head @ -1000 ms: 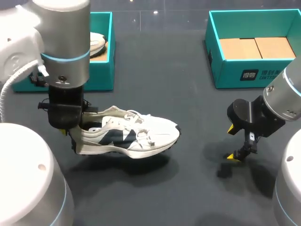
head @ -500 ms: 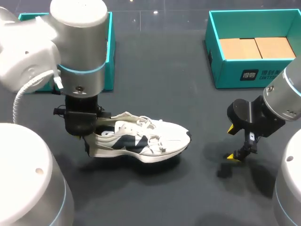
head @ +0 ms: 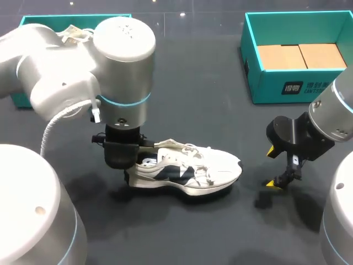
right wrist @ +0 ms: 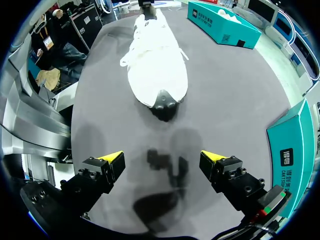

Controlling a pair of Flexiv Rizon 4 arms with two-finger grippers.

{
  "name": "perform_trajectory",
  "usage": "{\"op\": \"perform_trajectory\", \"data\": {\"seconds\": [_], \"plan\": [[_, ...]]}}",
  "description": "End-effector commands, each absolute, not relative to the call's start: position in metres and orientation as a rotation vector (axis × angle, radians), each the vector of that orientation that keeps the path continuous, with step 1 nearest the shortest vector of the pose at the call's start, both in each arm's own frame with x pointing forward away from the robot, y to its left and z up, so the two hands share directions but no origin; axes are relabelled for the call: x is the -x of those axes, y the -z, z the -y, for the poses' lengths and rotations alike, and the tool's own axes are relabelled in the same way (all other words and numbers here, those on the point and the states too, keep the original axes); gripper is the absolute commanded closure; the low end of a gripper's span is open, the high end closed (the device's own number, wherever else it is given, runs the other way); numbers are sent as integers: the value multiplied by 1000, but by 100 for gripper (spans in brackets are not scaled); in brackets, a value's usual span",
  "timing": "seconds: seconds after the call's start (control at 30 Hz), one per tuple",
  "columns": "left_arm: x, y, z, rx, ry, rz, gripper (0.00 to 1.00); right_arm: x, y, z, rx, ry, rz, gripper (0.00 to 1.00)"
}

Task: Take the shoe out of the shoebox, open the shoe tongue, remove and reinsert the insole, then place the shoe into the shoebox

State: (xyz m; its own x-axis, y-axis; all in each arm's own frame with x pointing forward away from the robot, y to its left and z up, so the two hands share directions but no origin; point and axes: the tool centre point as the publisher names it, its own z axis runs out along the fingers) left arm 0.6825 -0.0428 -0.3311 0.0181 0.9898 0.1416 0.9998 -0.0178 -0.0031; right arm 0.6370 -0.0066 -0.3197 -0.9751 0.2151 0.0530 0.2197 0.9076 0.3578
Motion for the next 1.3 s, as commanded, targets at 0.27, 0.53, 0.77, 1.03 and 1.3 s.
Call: {"op": "perform_trajectory", "data": {"seconds": [0.27, 0.53, 0.77, 1.03, 1.3], "plan": [[-682, 358, 69, 2210, 186, 2087, 100, -636, 320, 7, 348, 577, 3058, 0], [-686, 367, 74, 2233, 219, 2081, 100, -636, 320, 7, 348, 577, 3058, 0], [-690, 369, 77, 2248, 215, 2076, 100, -636, 320, 7, 348, 577, 3058, 0], [-689, 379, 83, 2248, 237, 2037, 100, -636, 320, 7, 348, 577, 3058, 0], [-688, 386, 87, 2222, 265, 2038, 100, -636, 320, 7, 348, 577, 3058, 0]]}}
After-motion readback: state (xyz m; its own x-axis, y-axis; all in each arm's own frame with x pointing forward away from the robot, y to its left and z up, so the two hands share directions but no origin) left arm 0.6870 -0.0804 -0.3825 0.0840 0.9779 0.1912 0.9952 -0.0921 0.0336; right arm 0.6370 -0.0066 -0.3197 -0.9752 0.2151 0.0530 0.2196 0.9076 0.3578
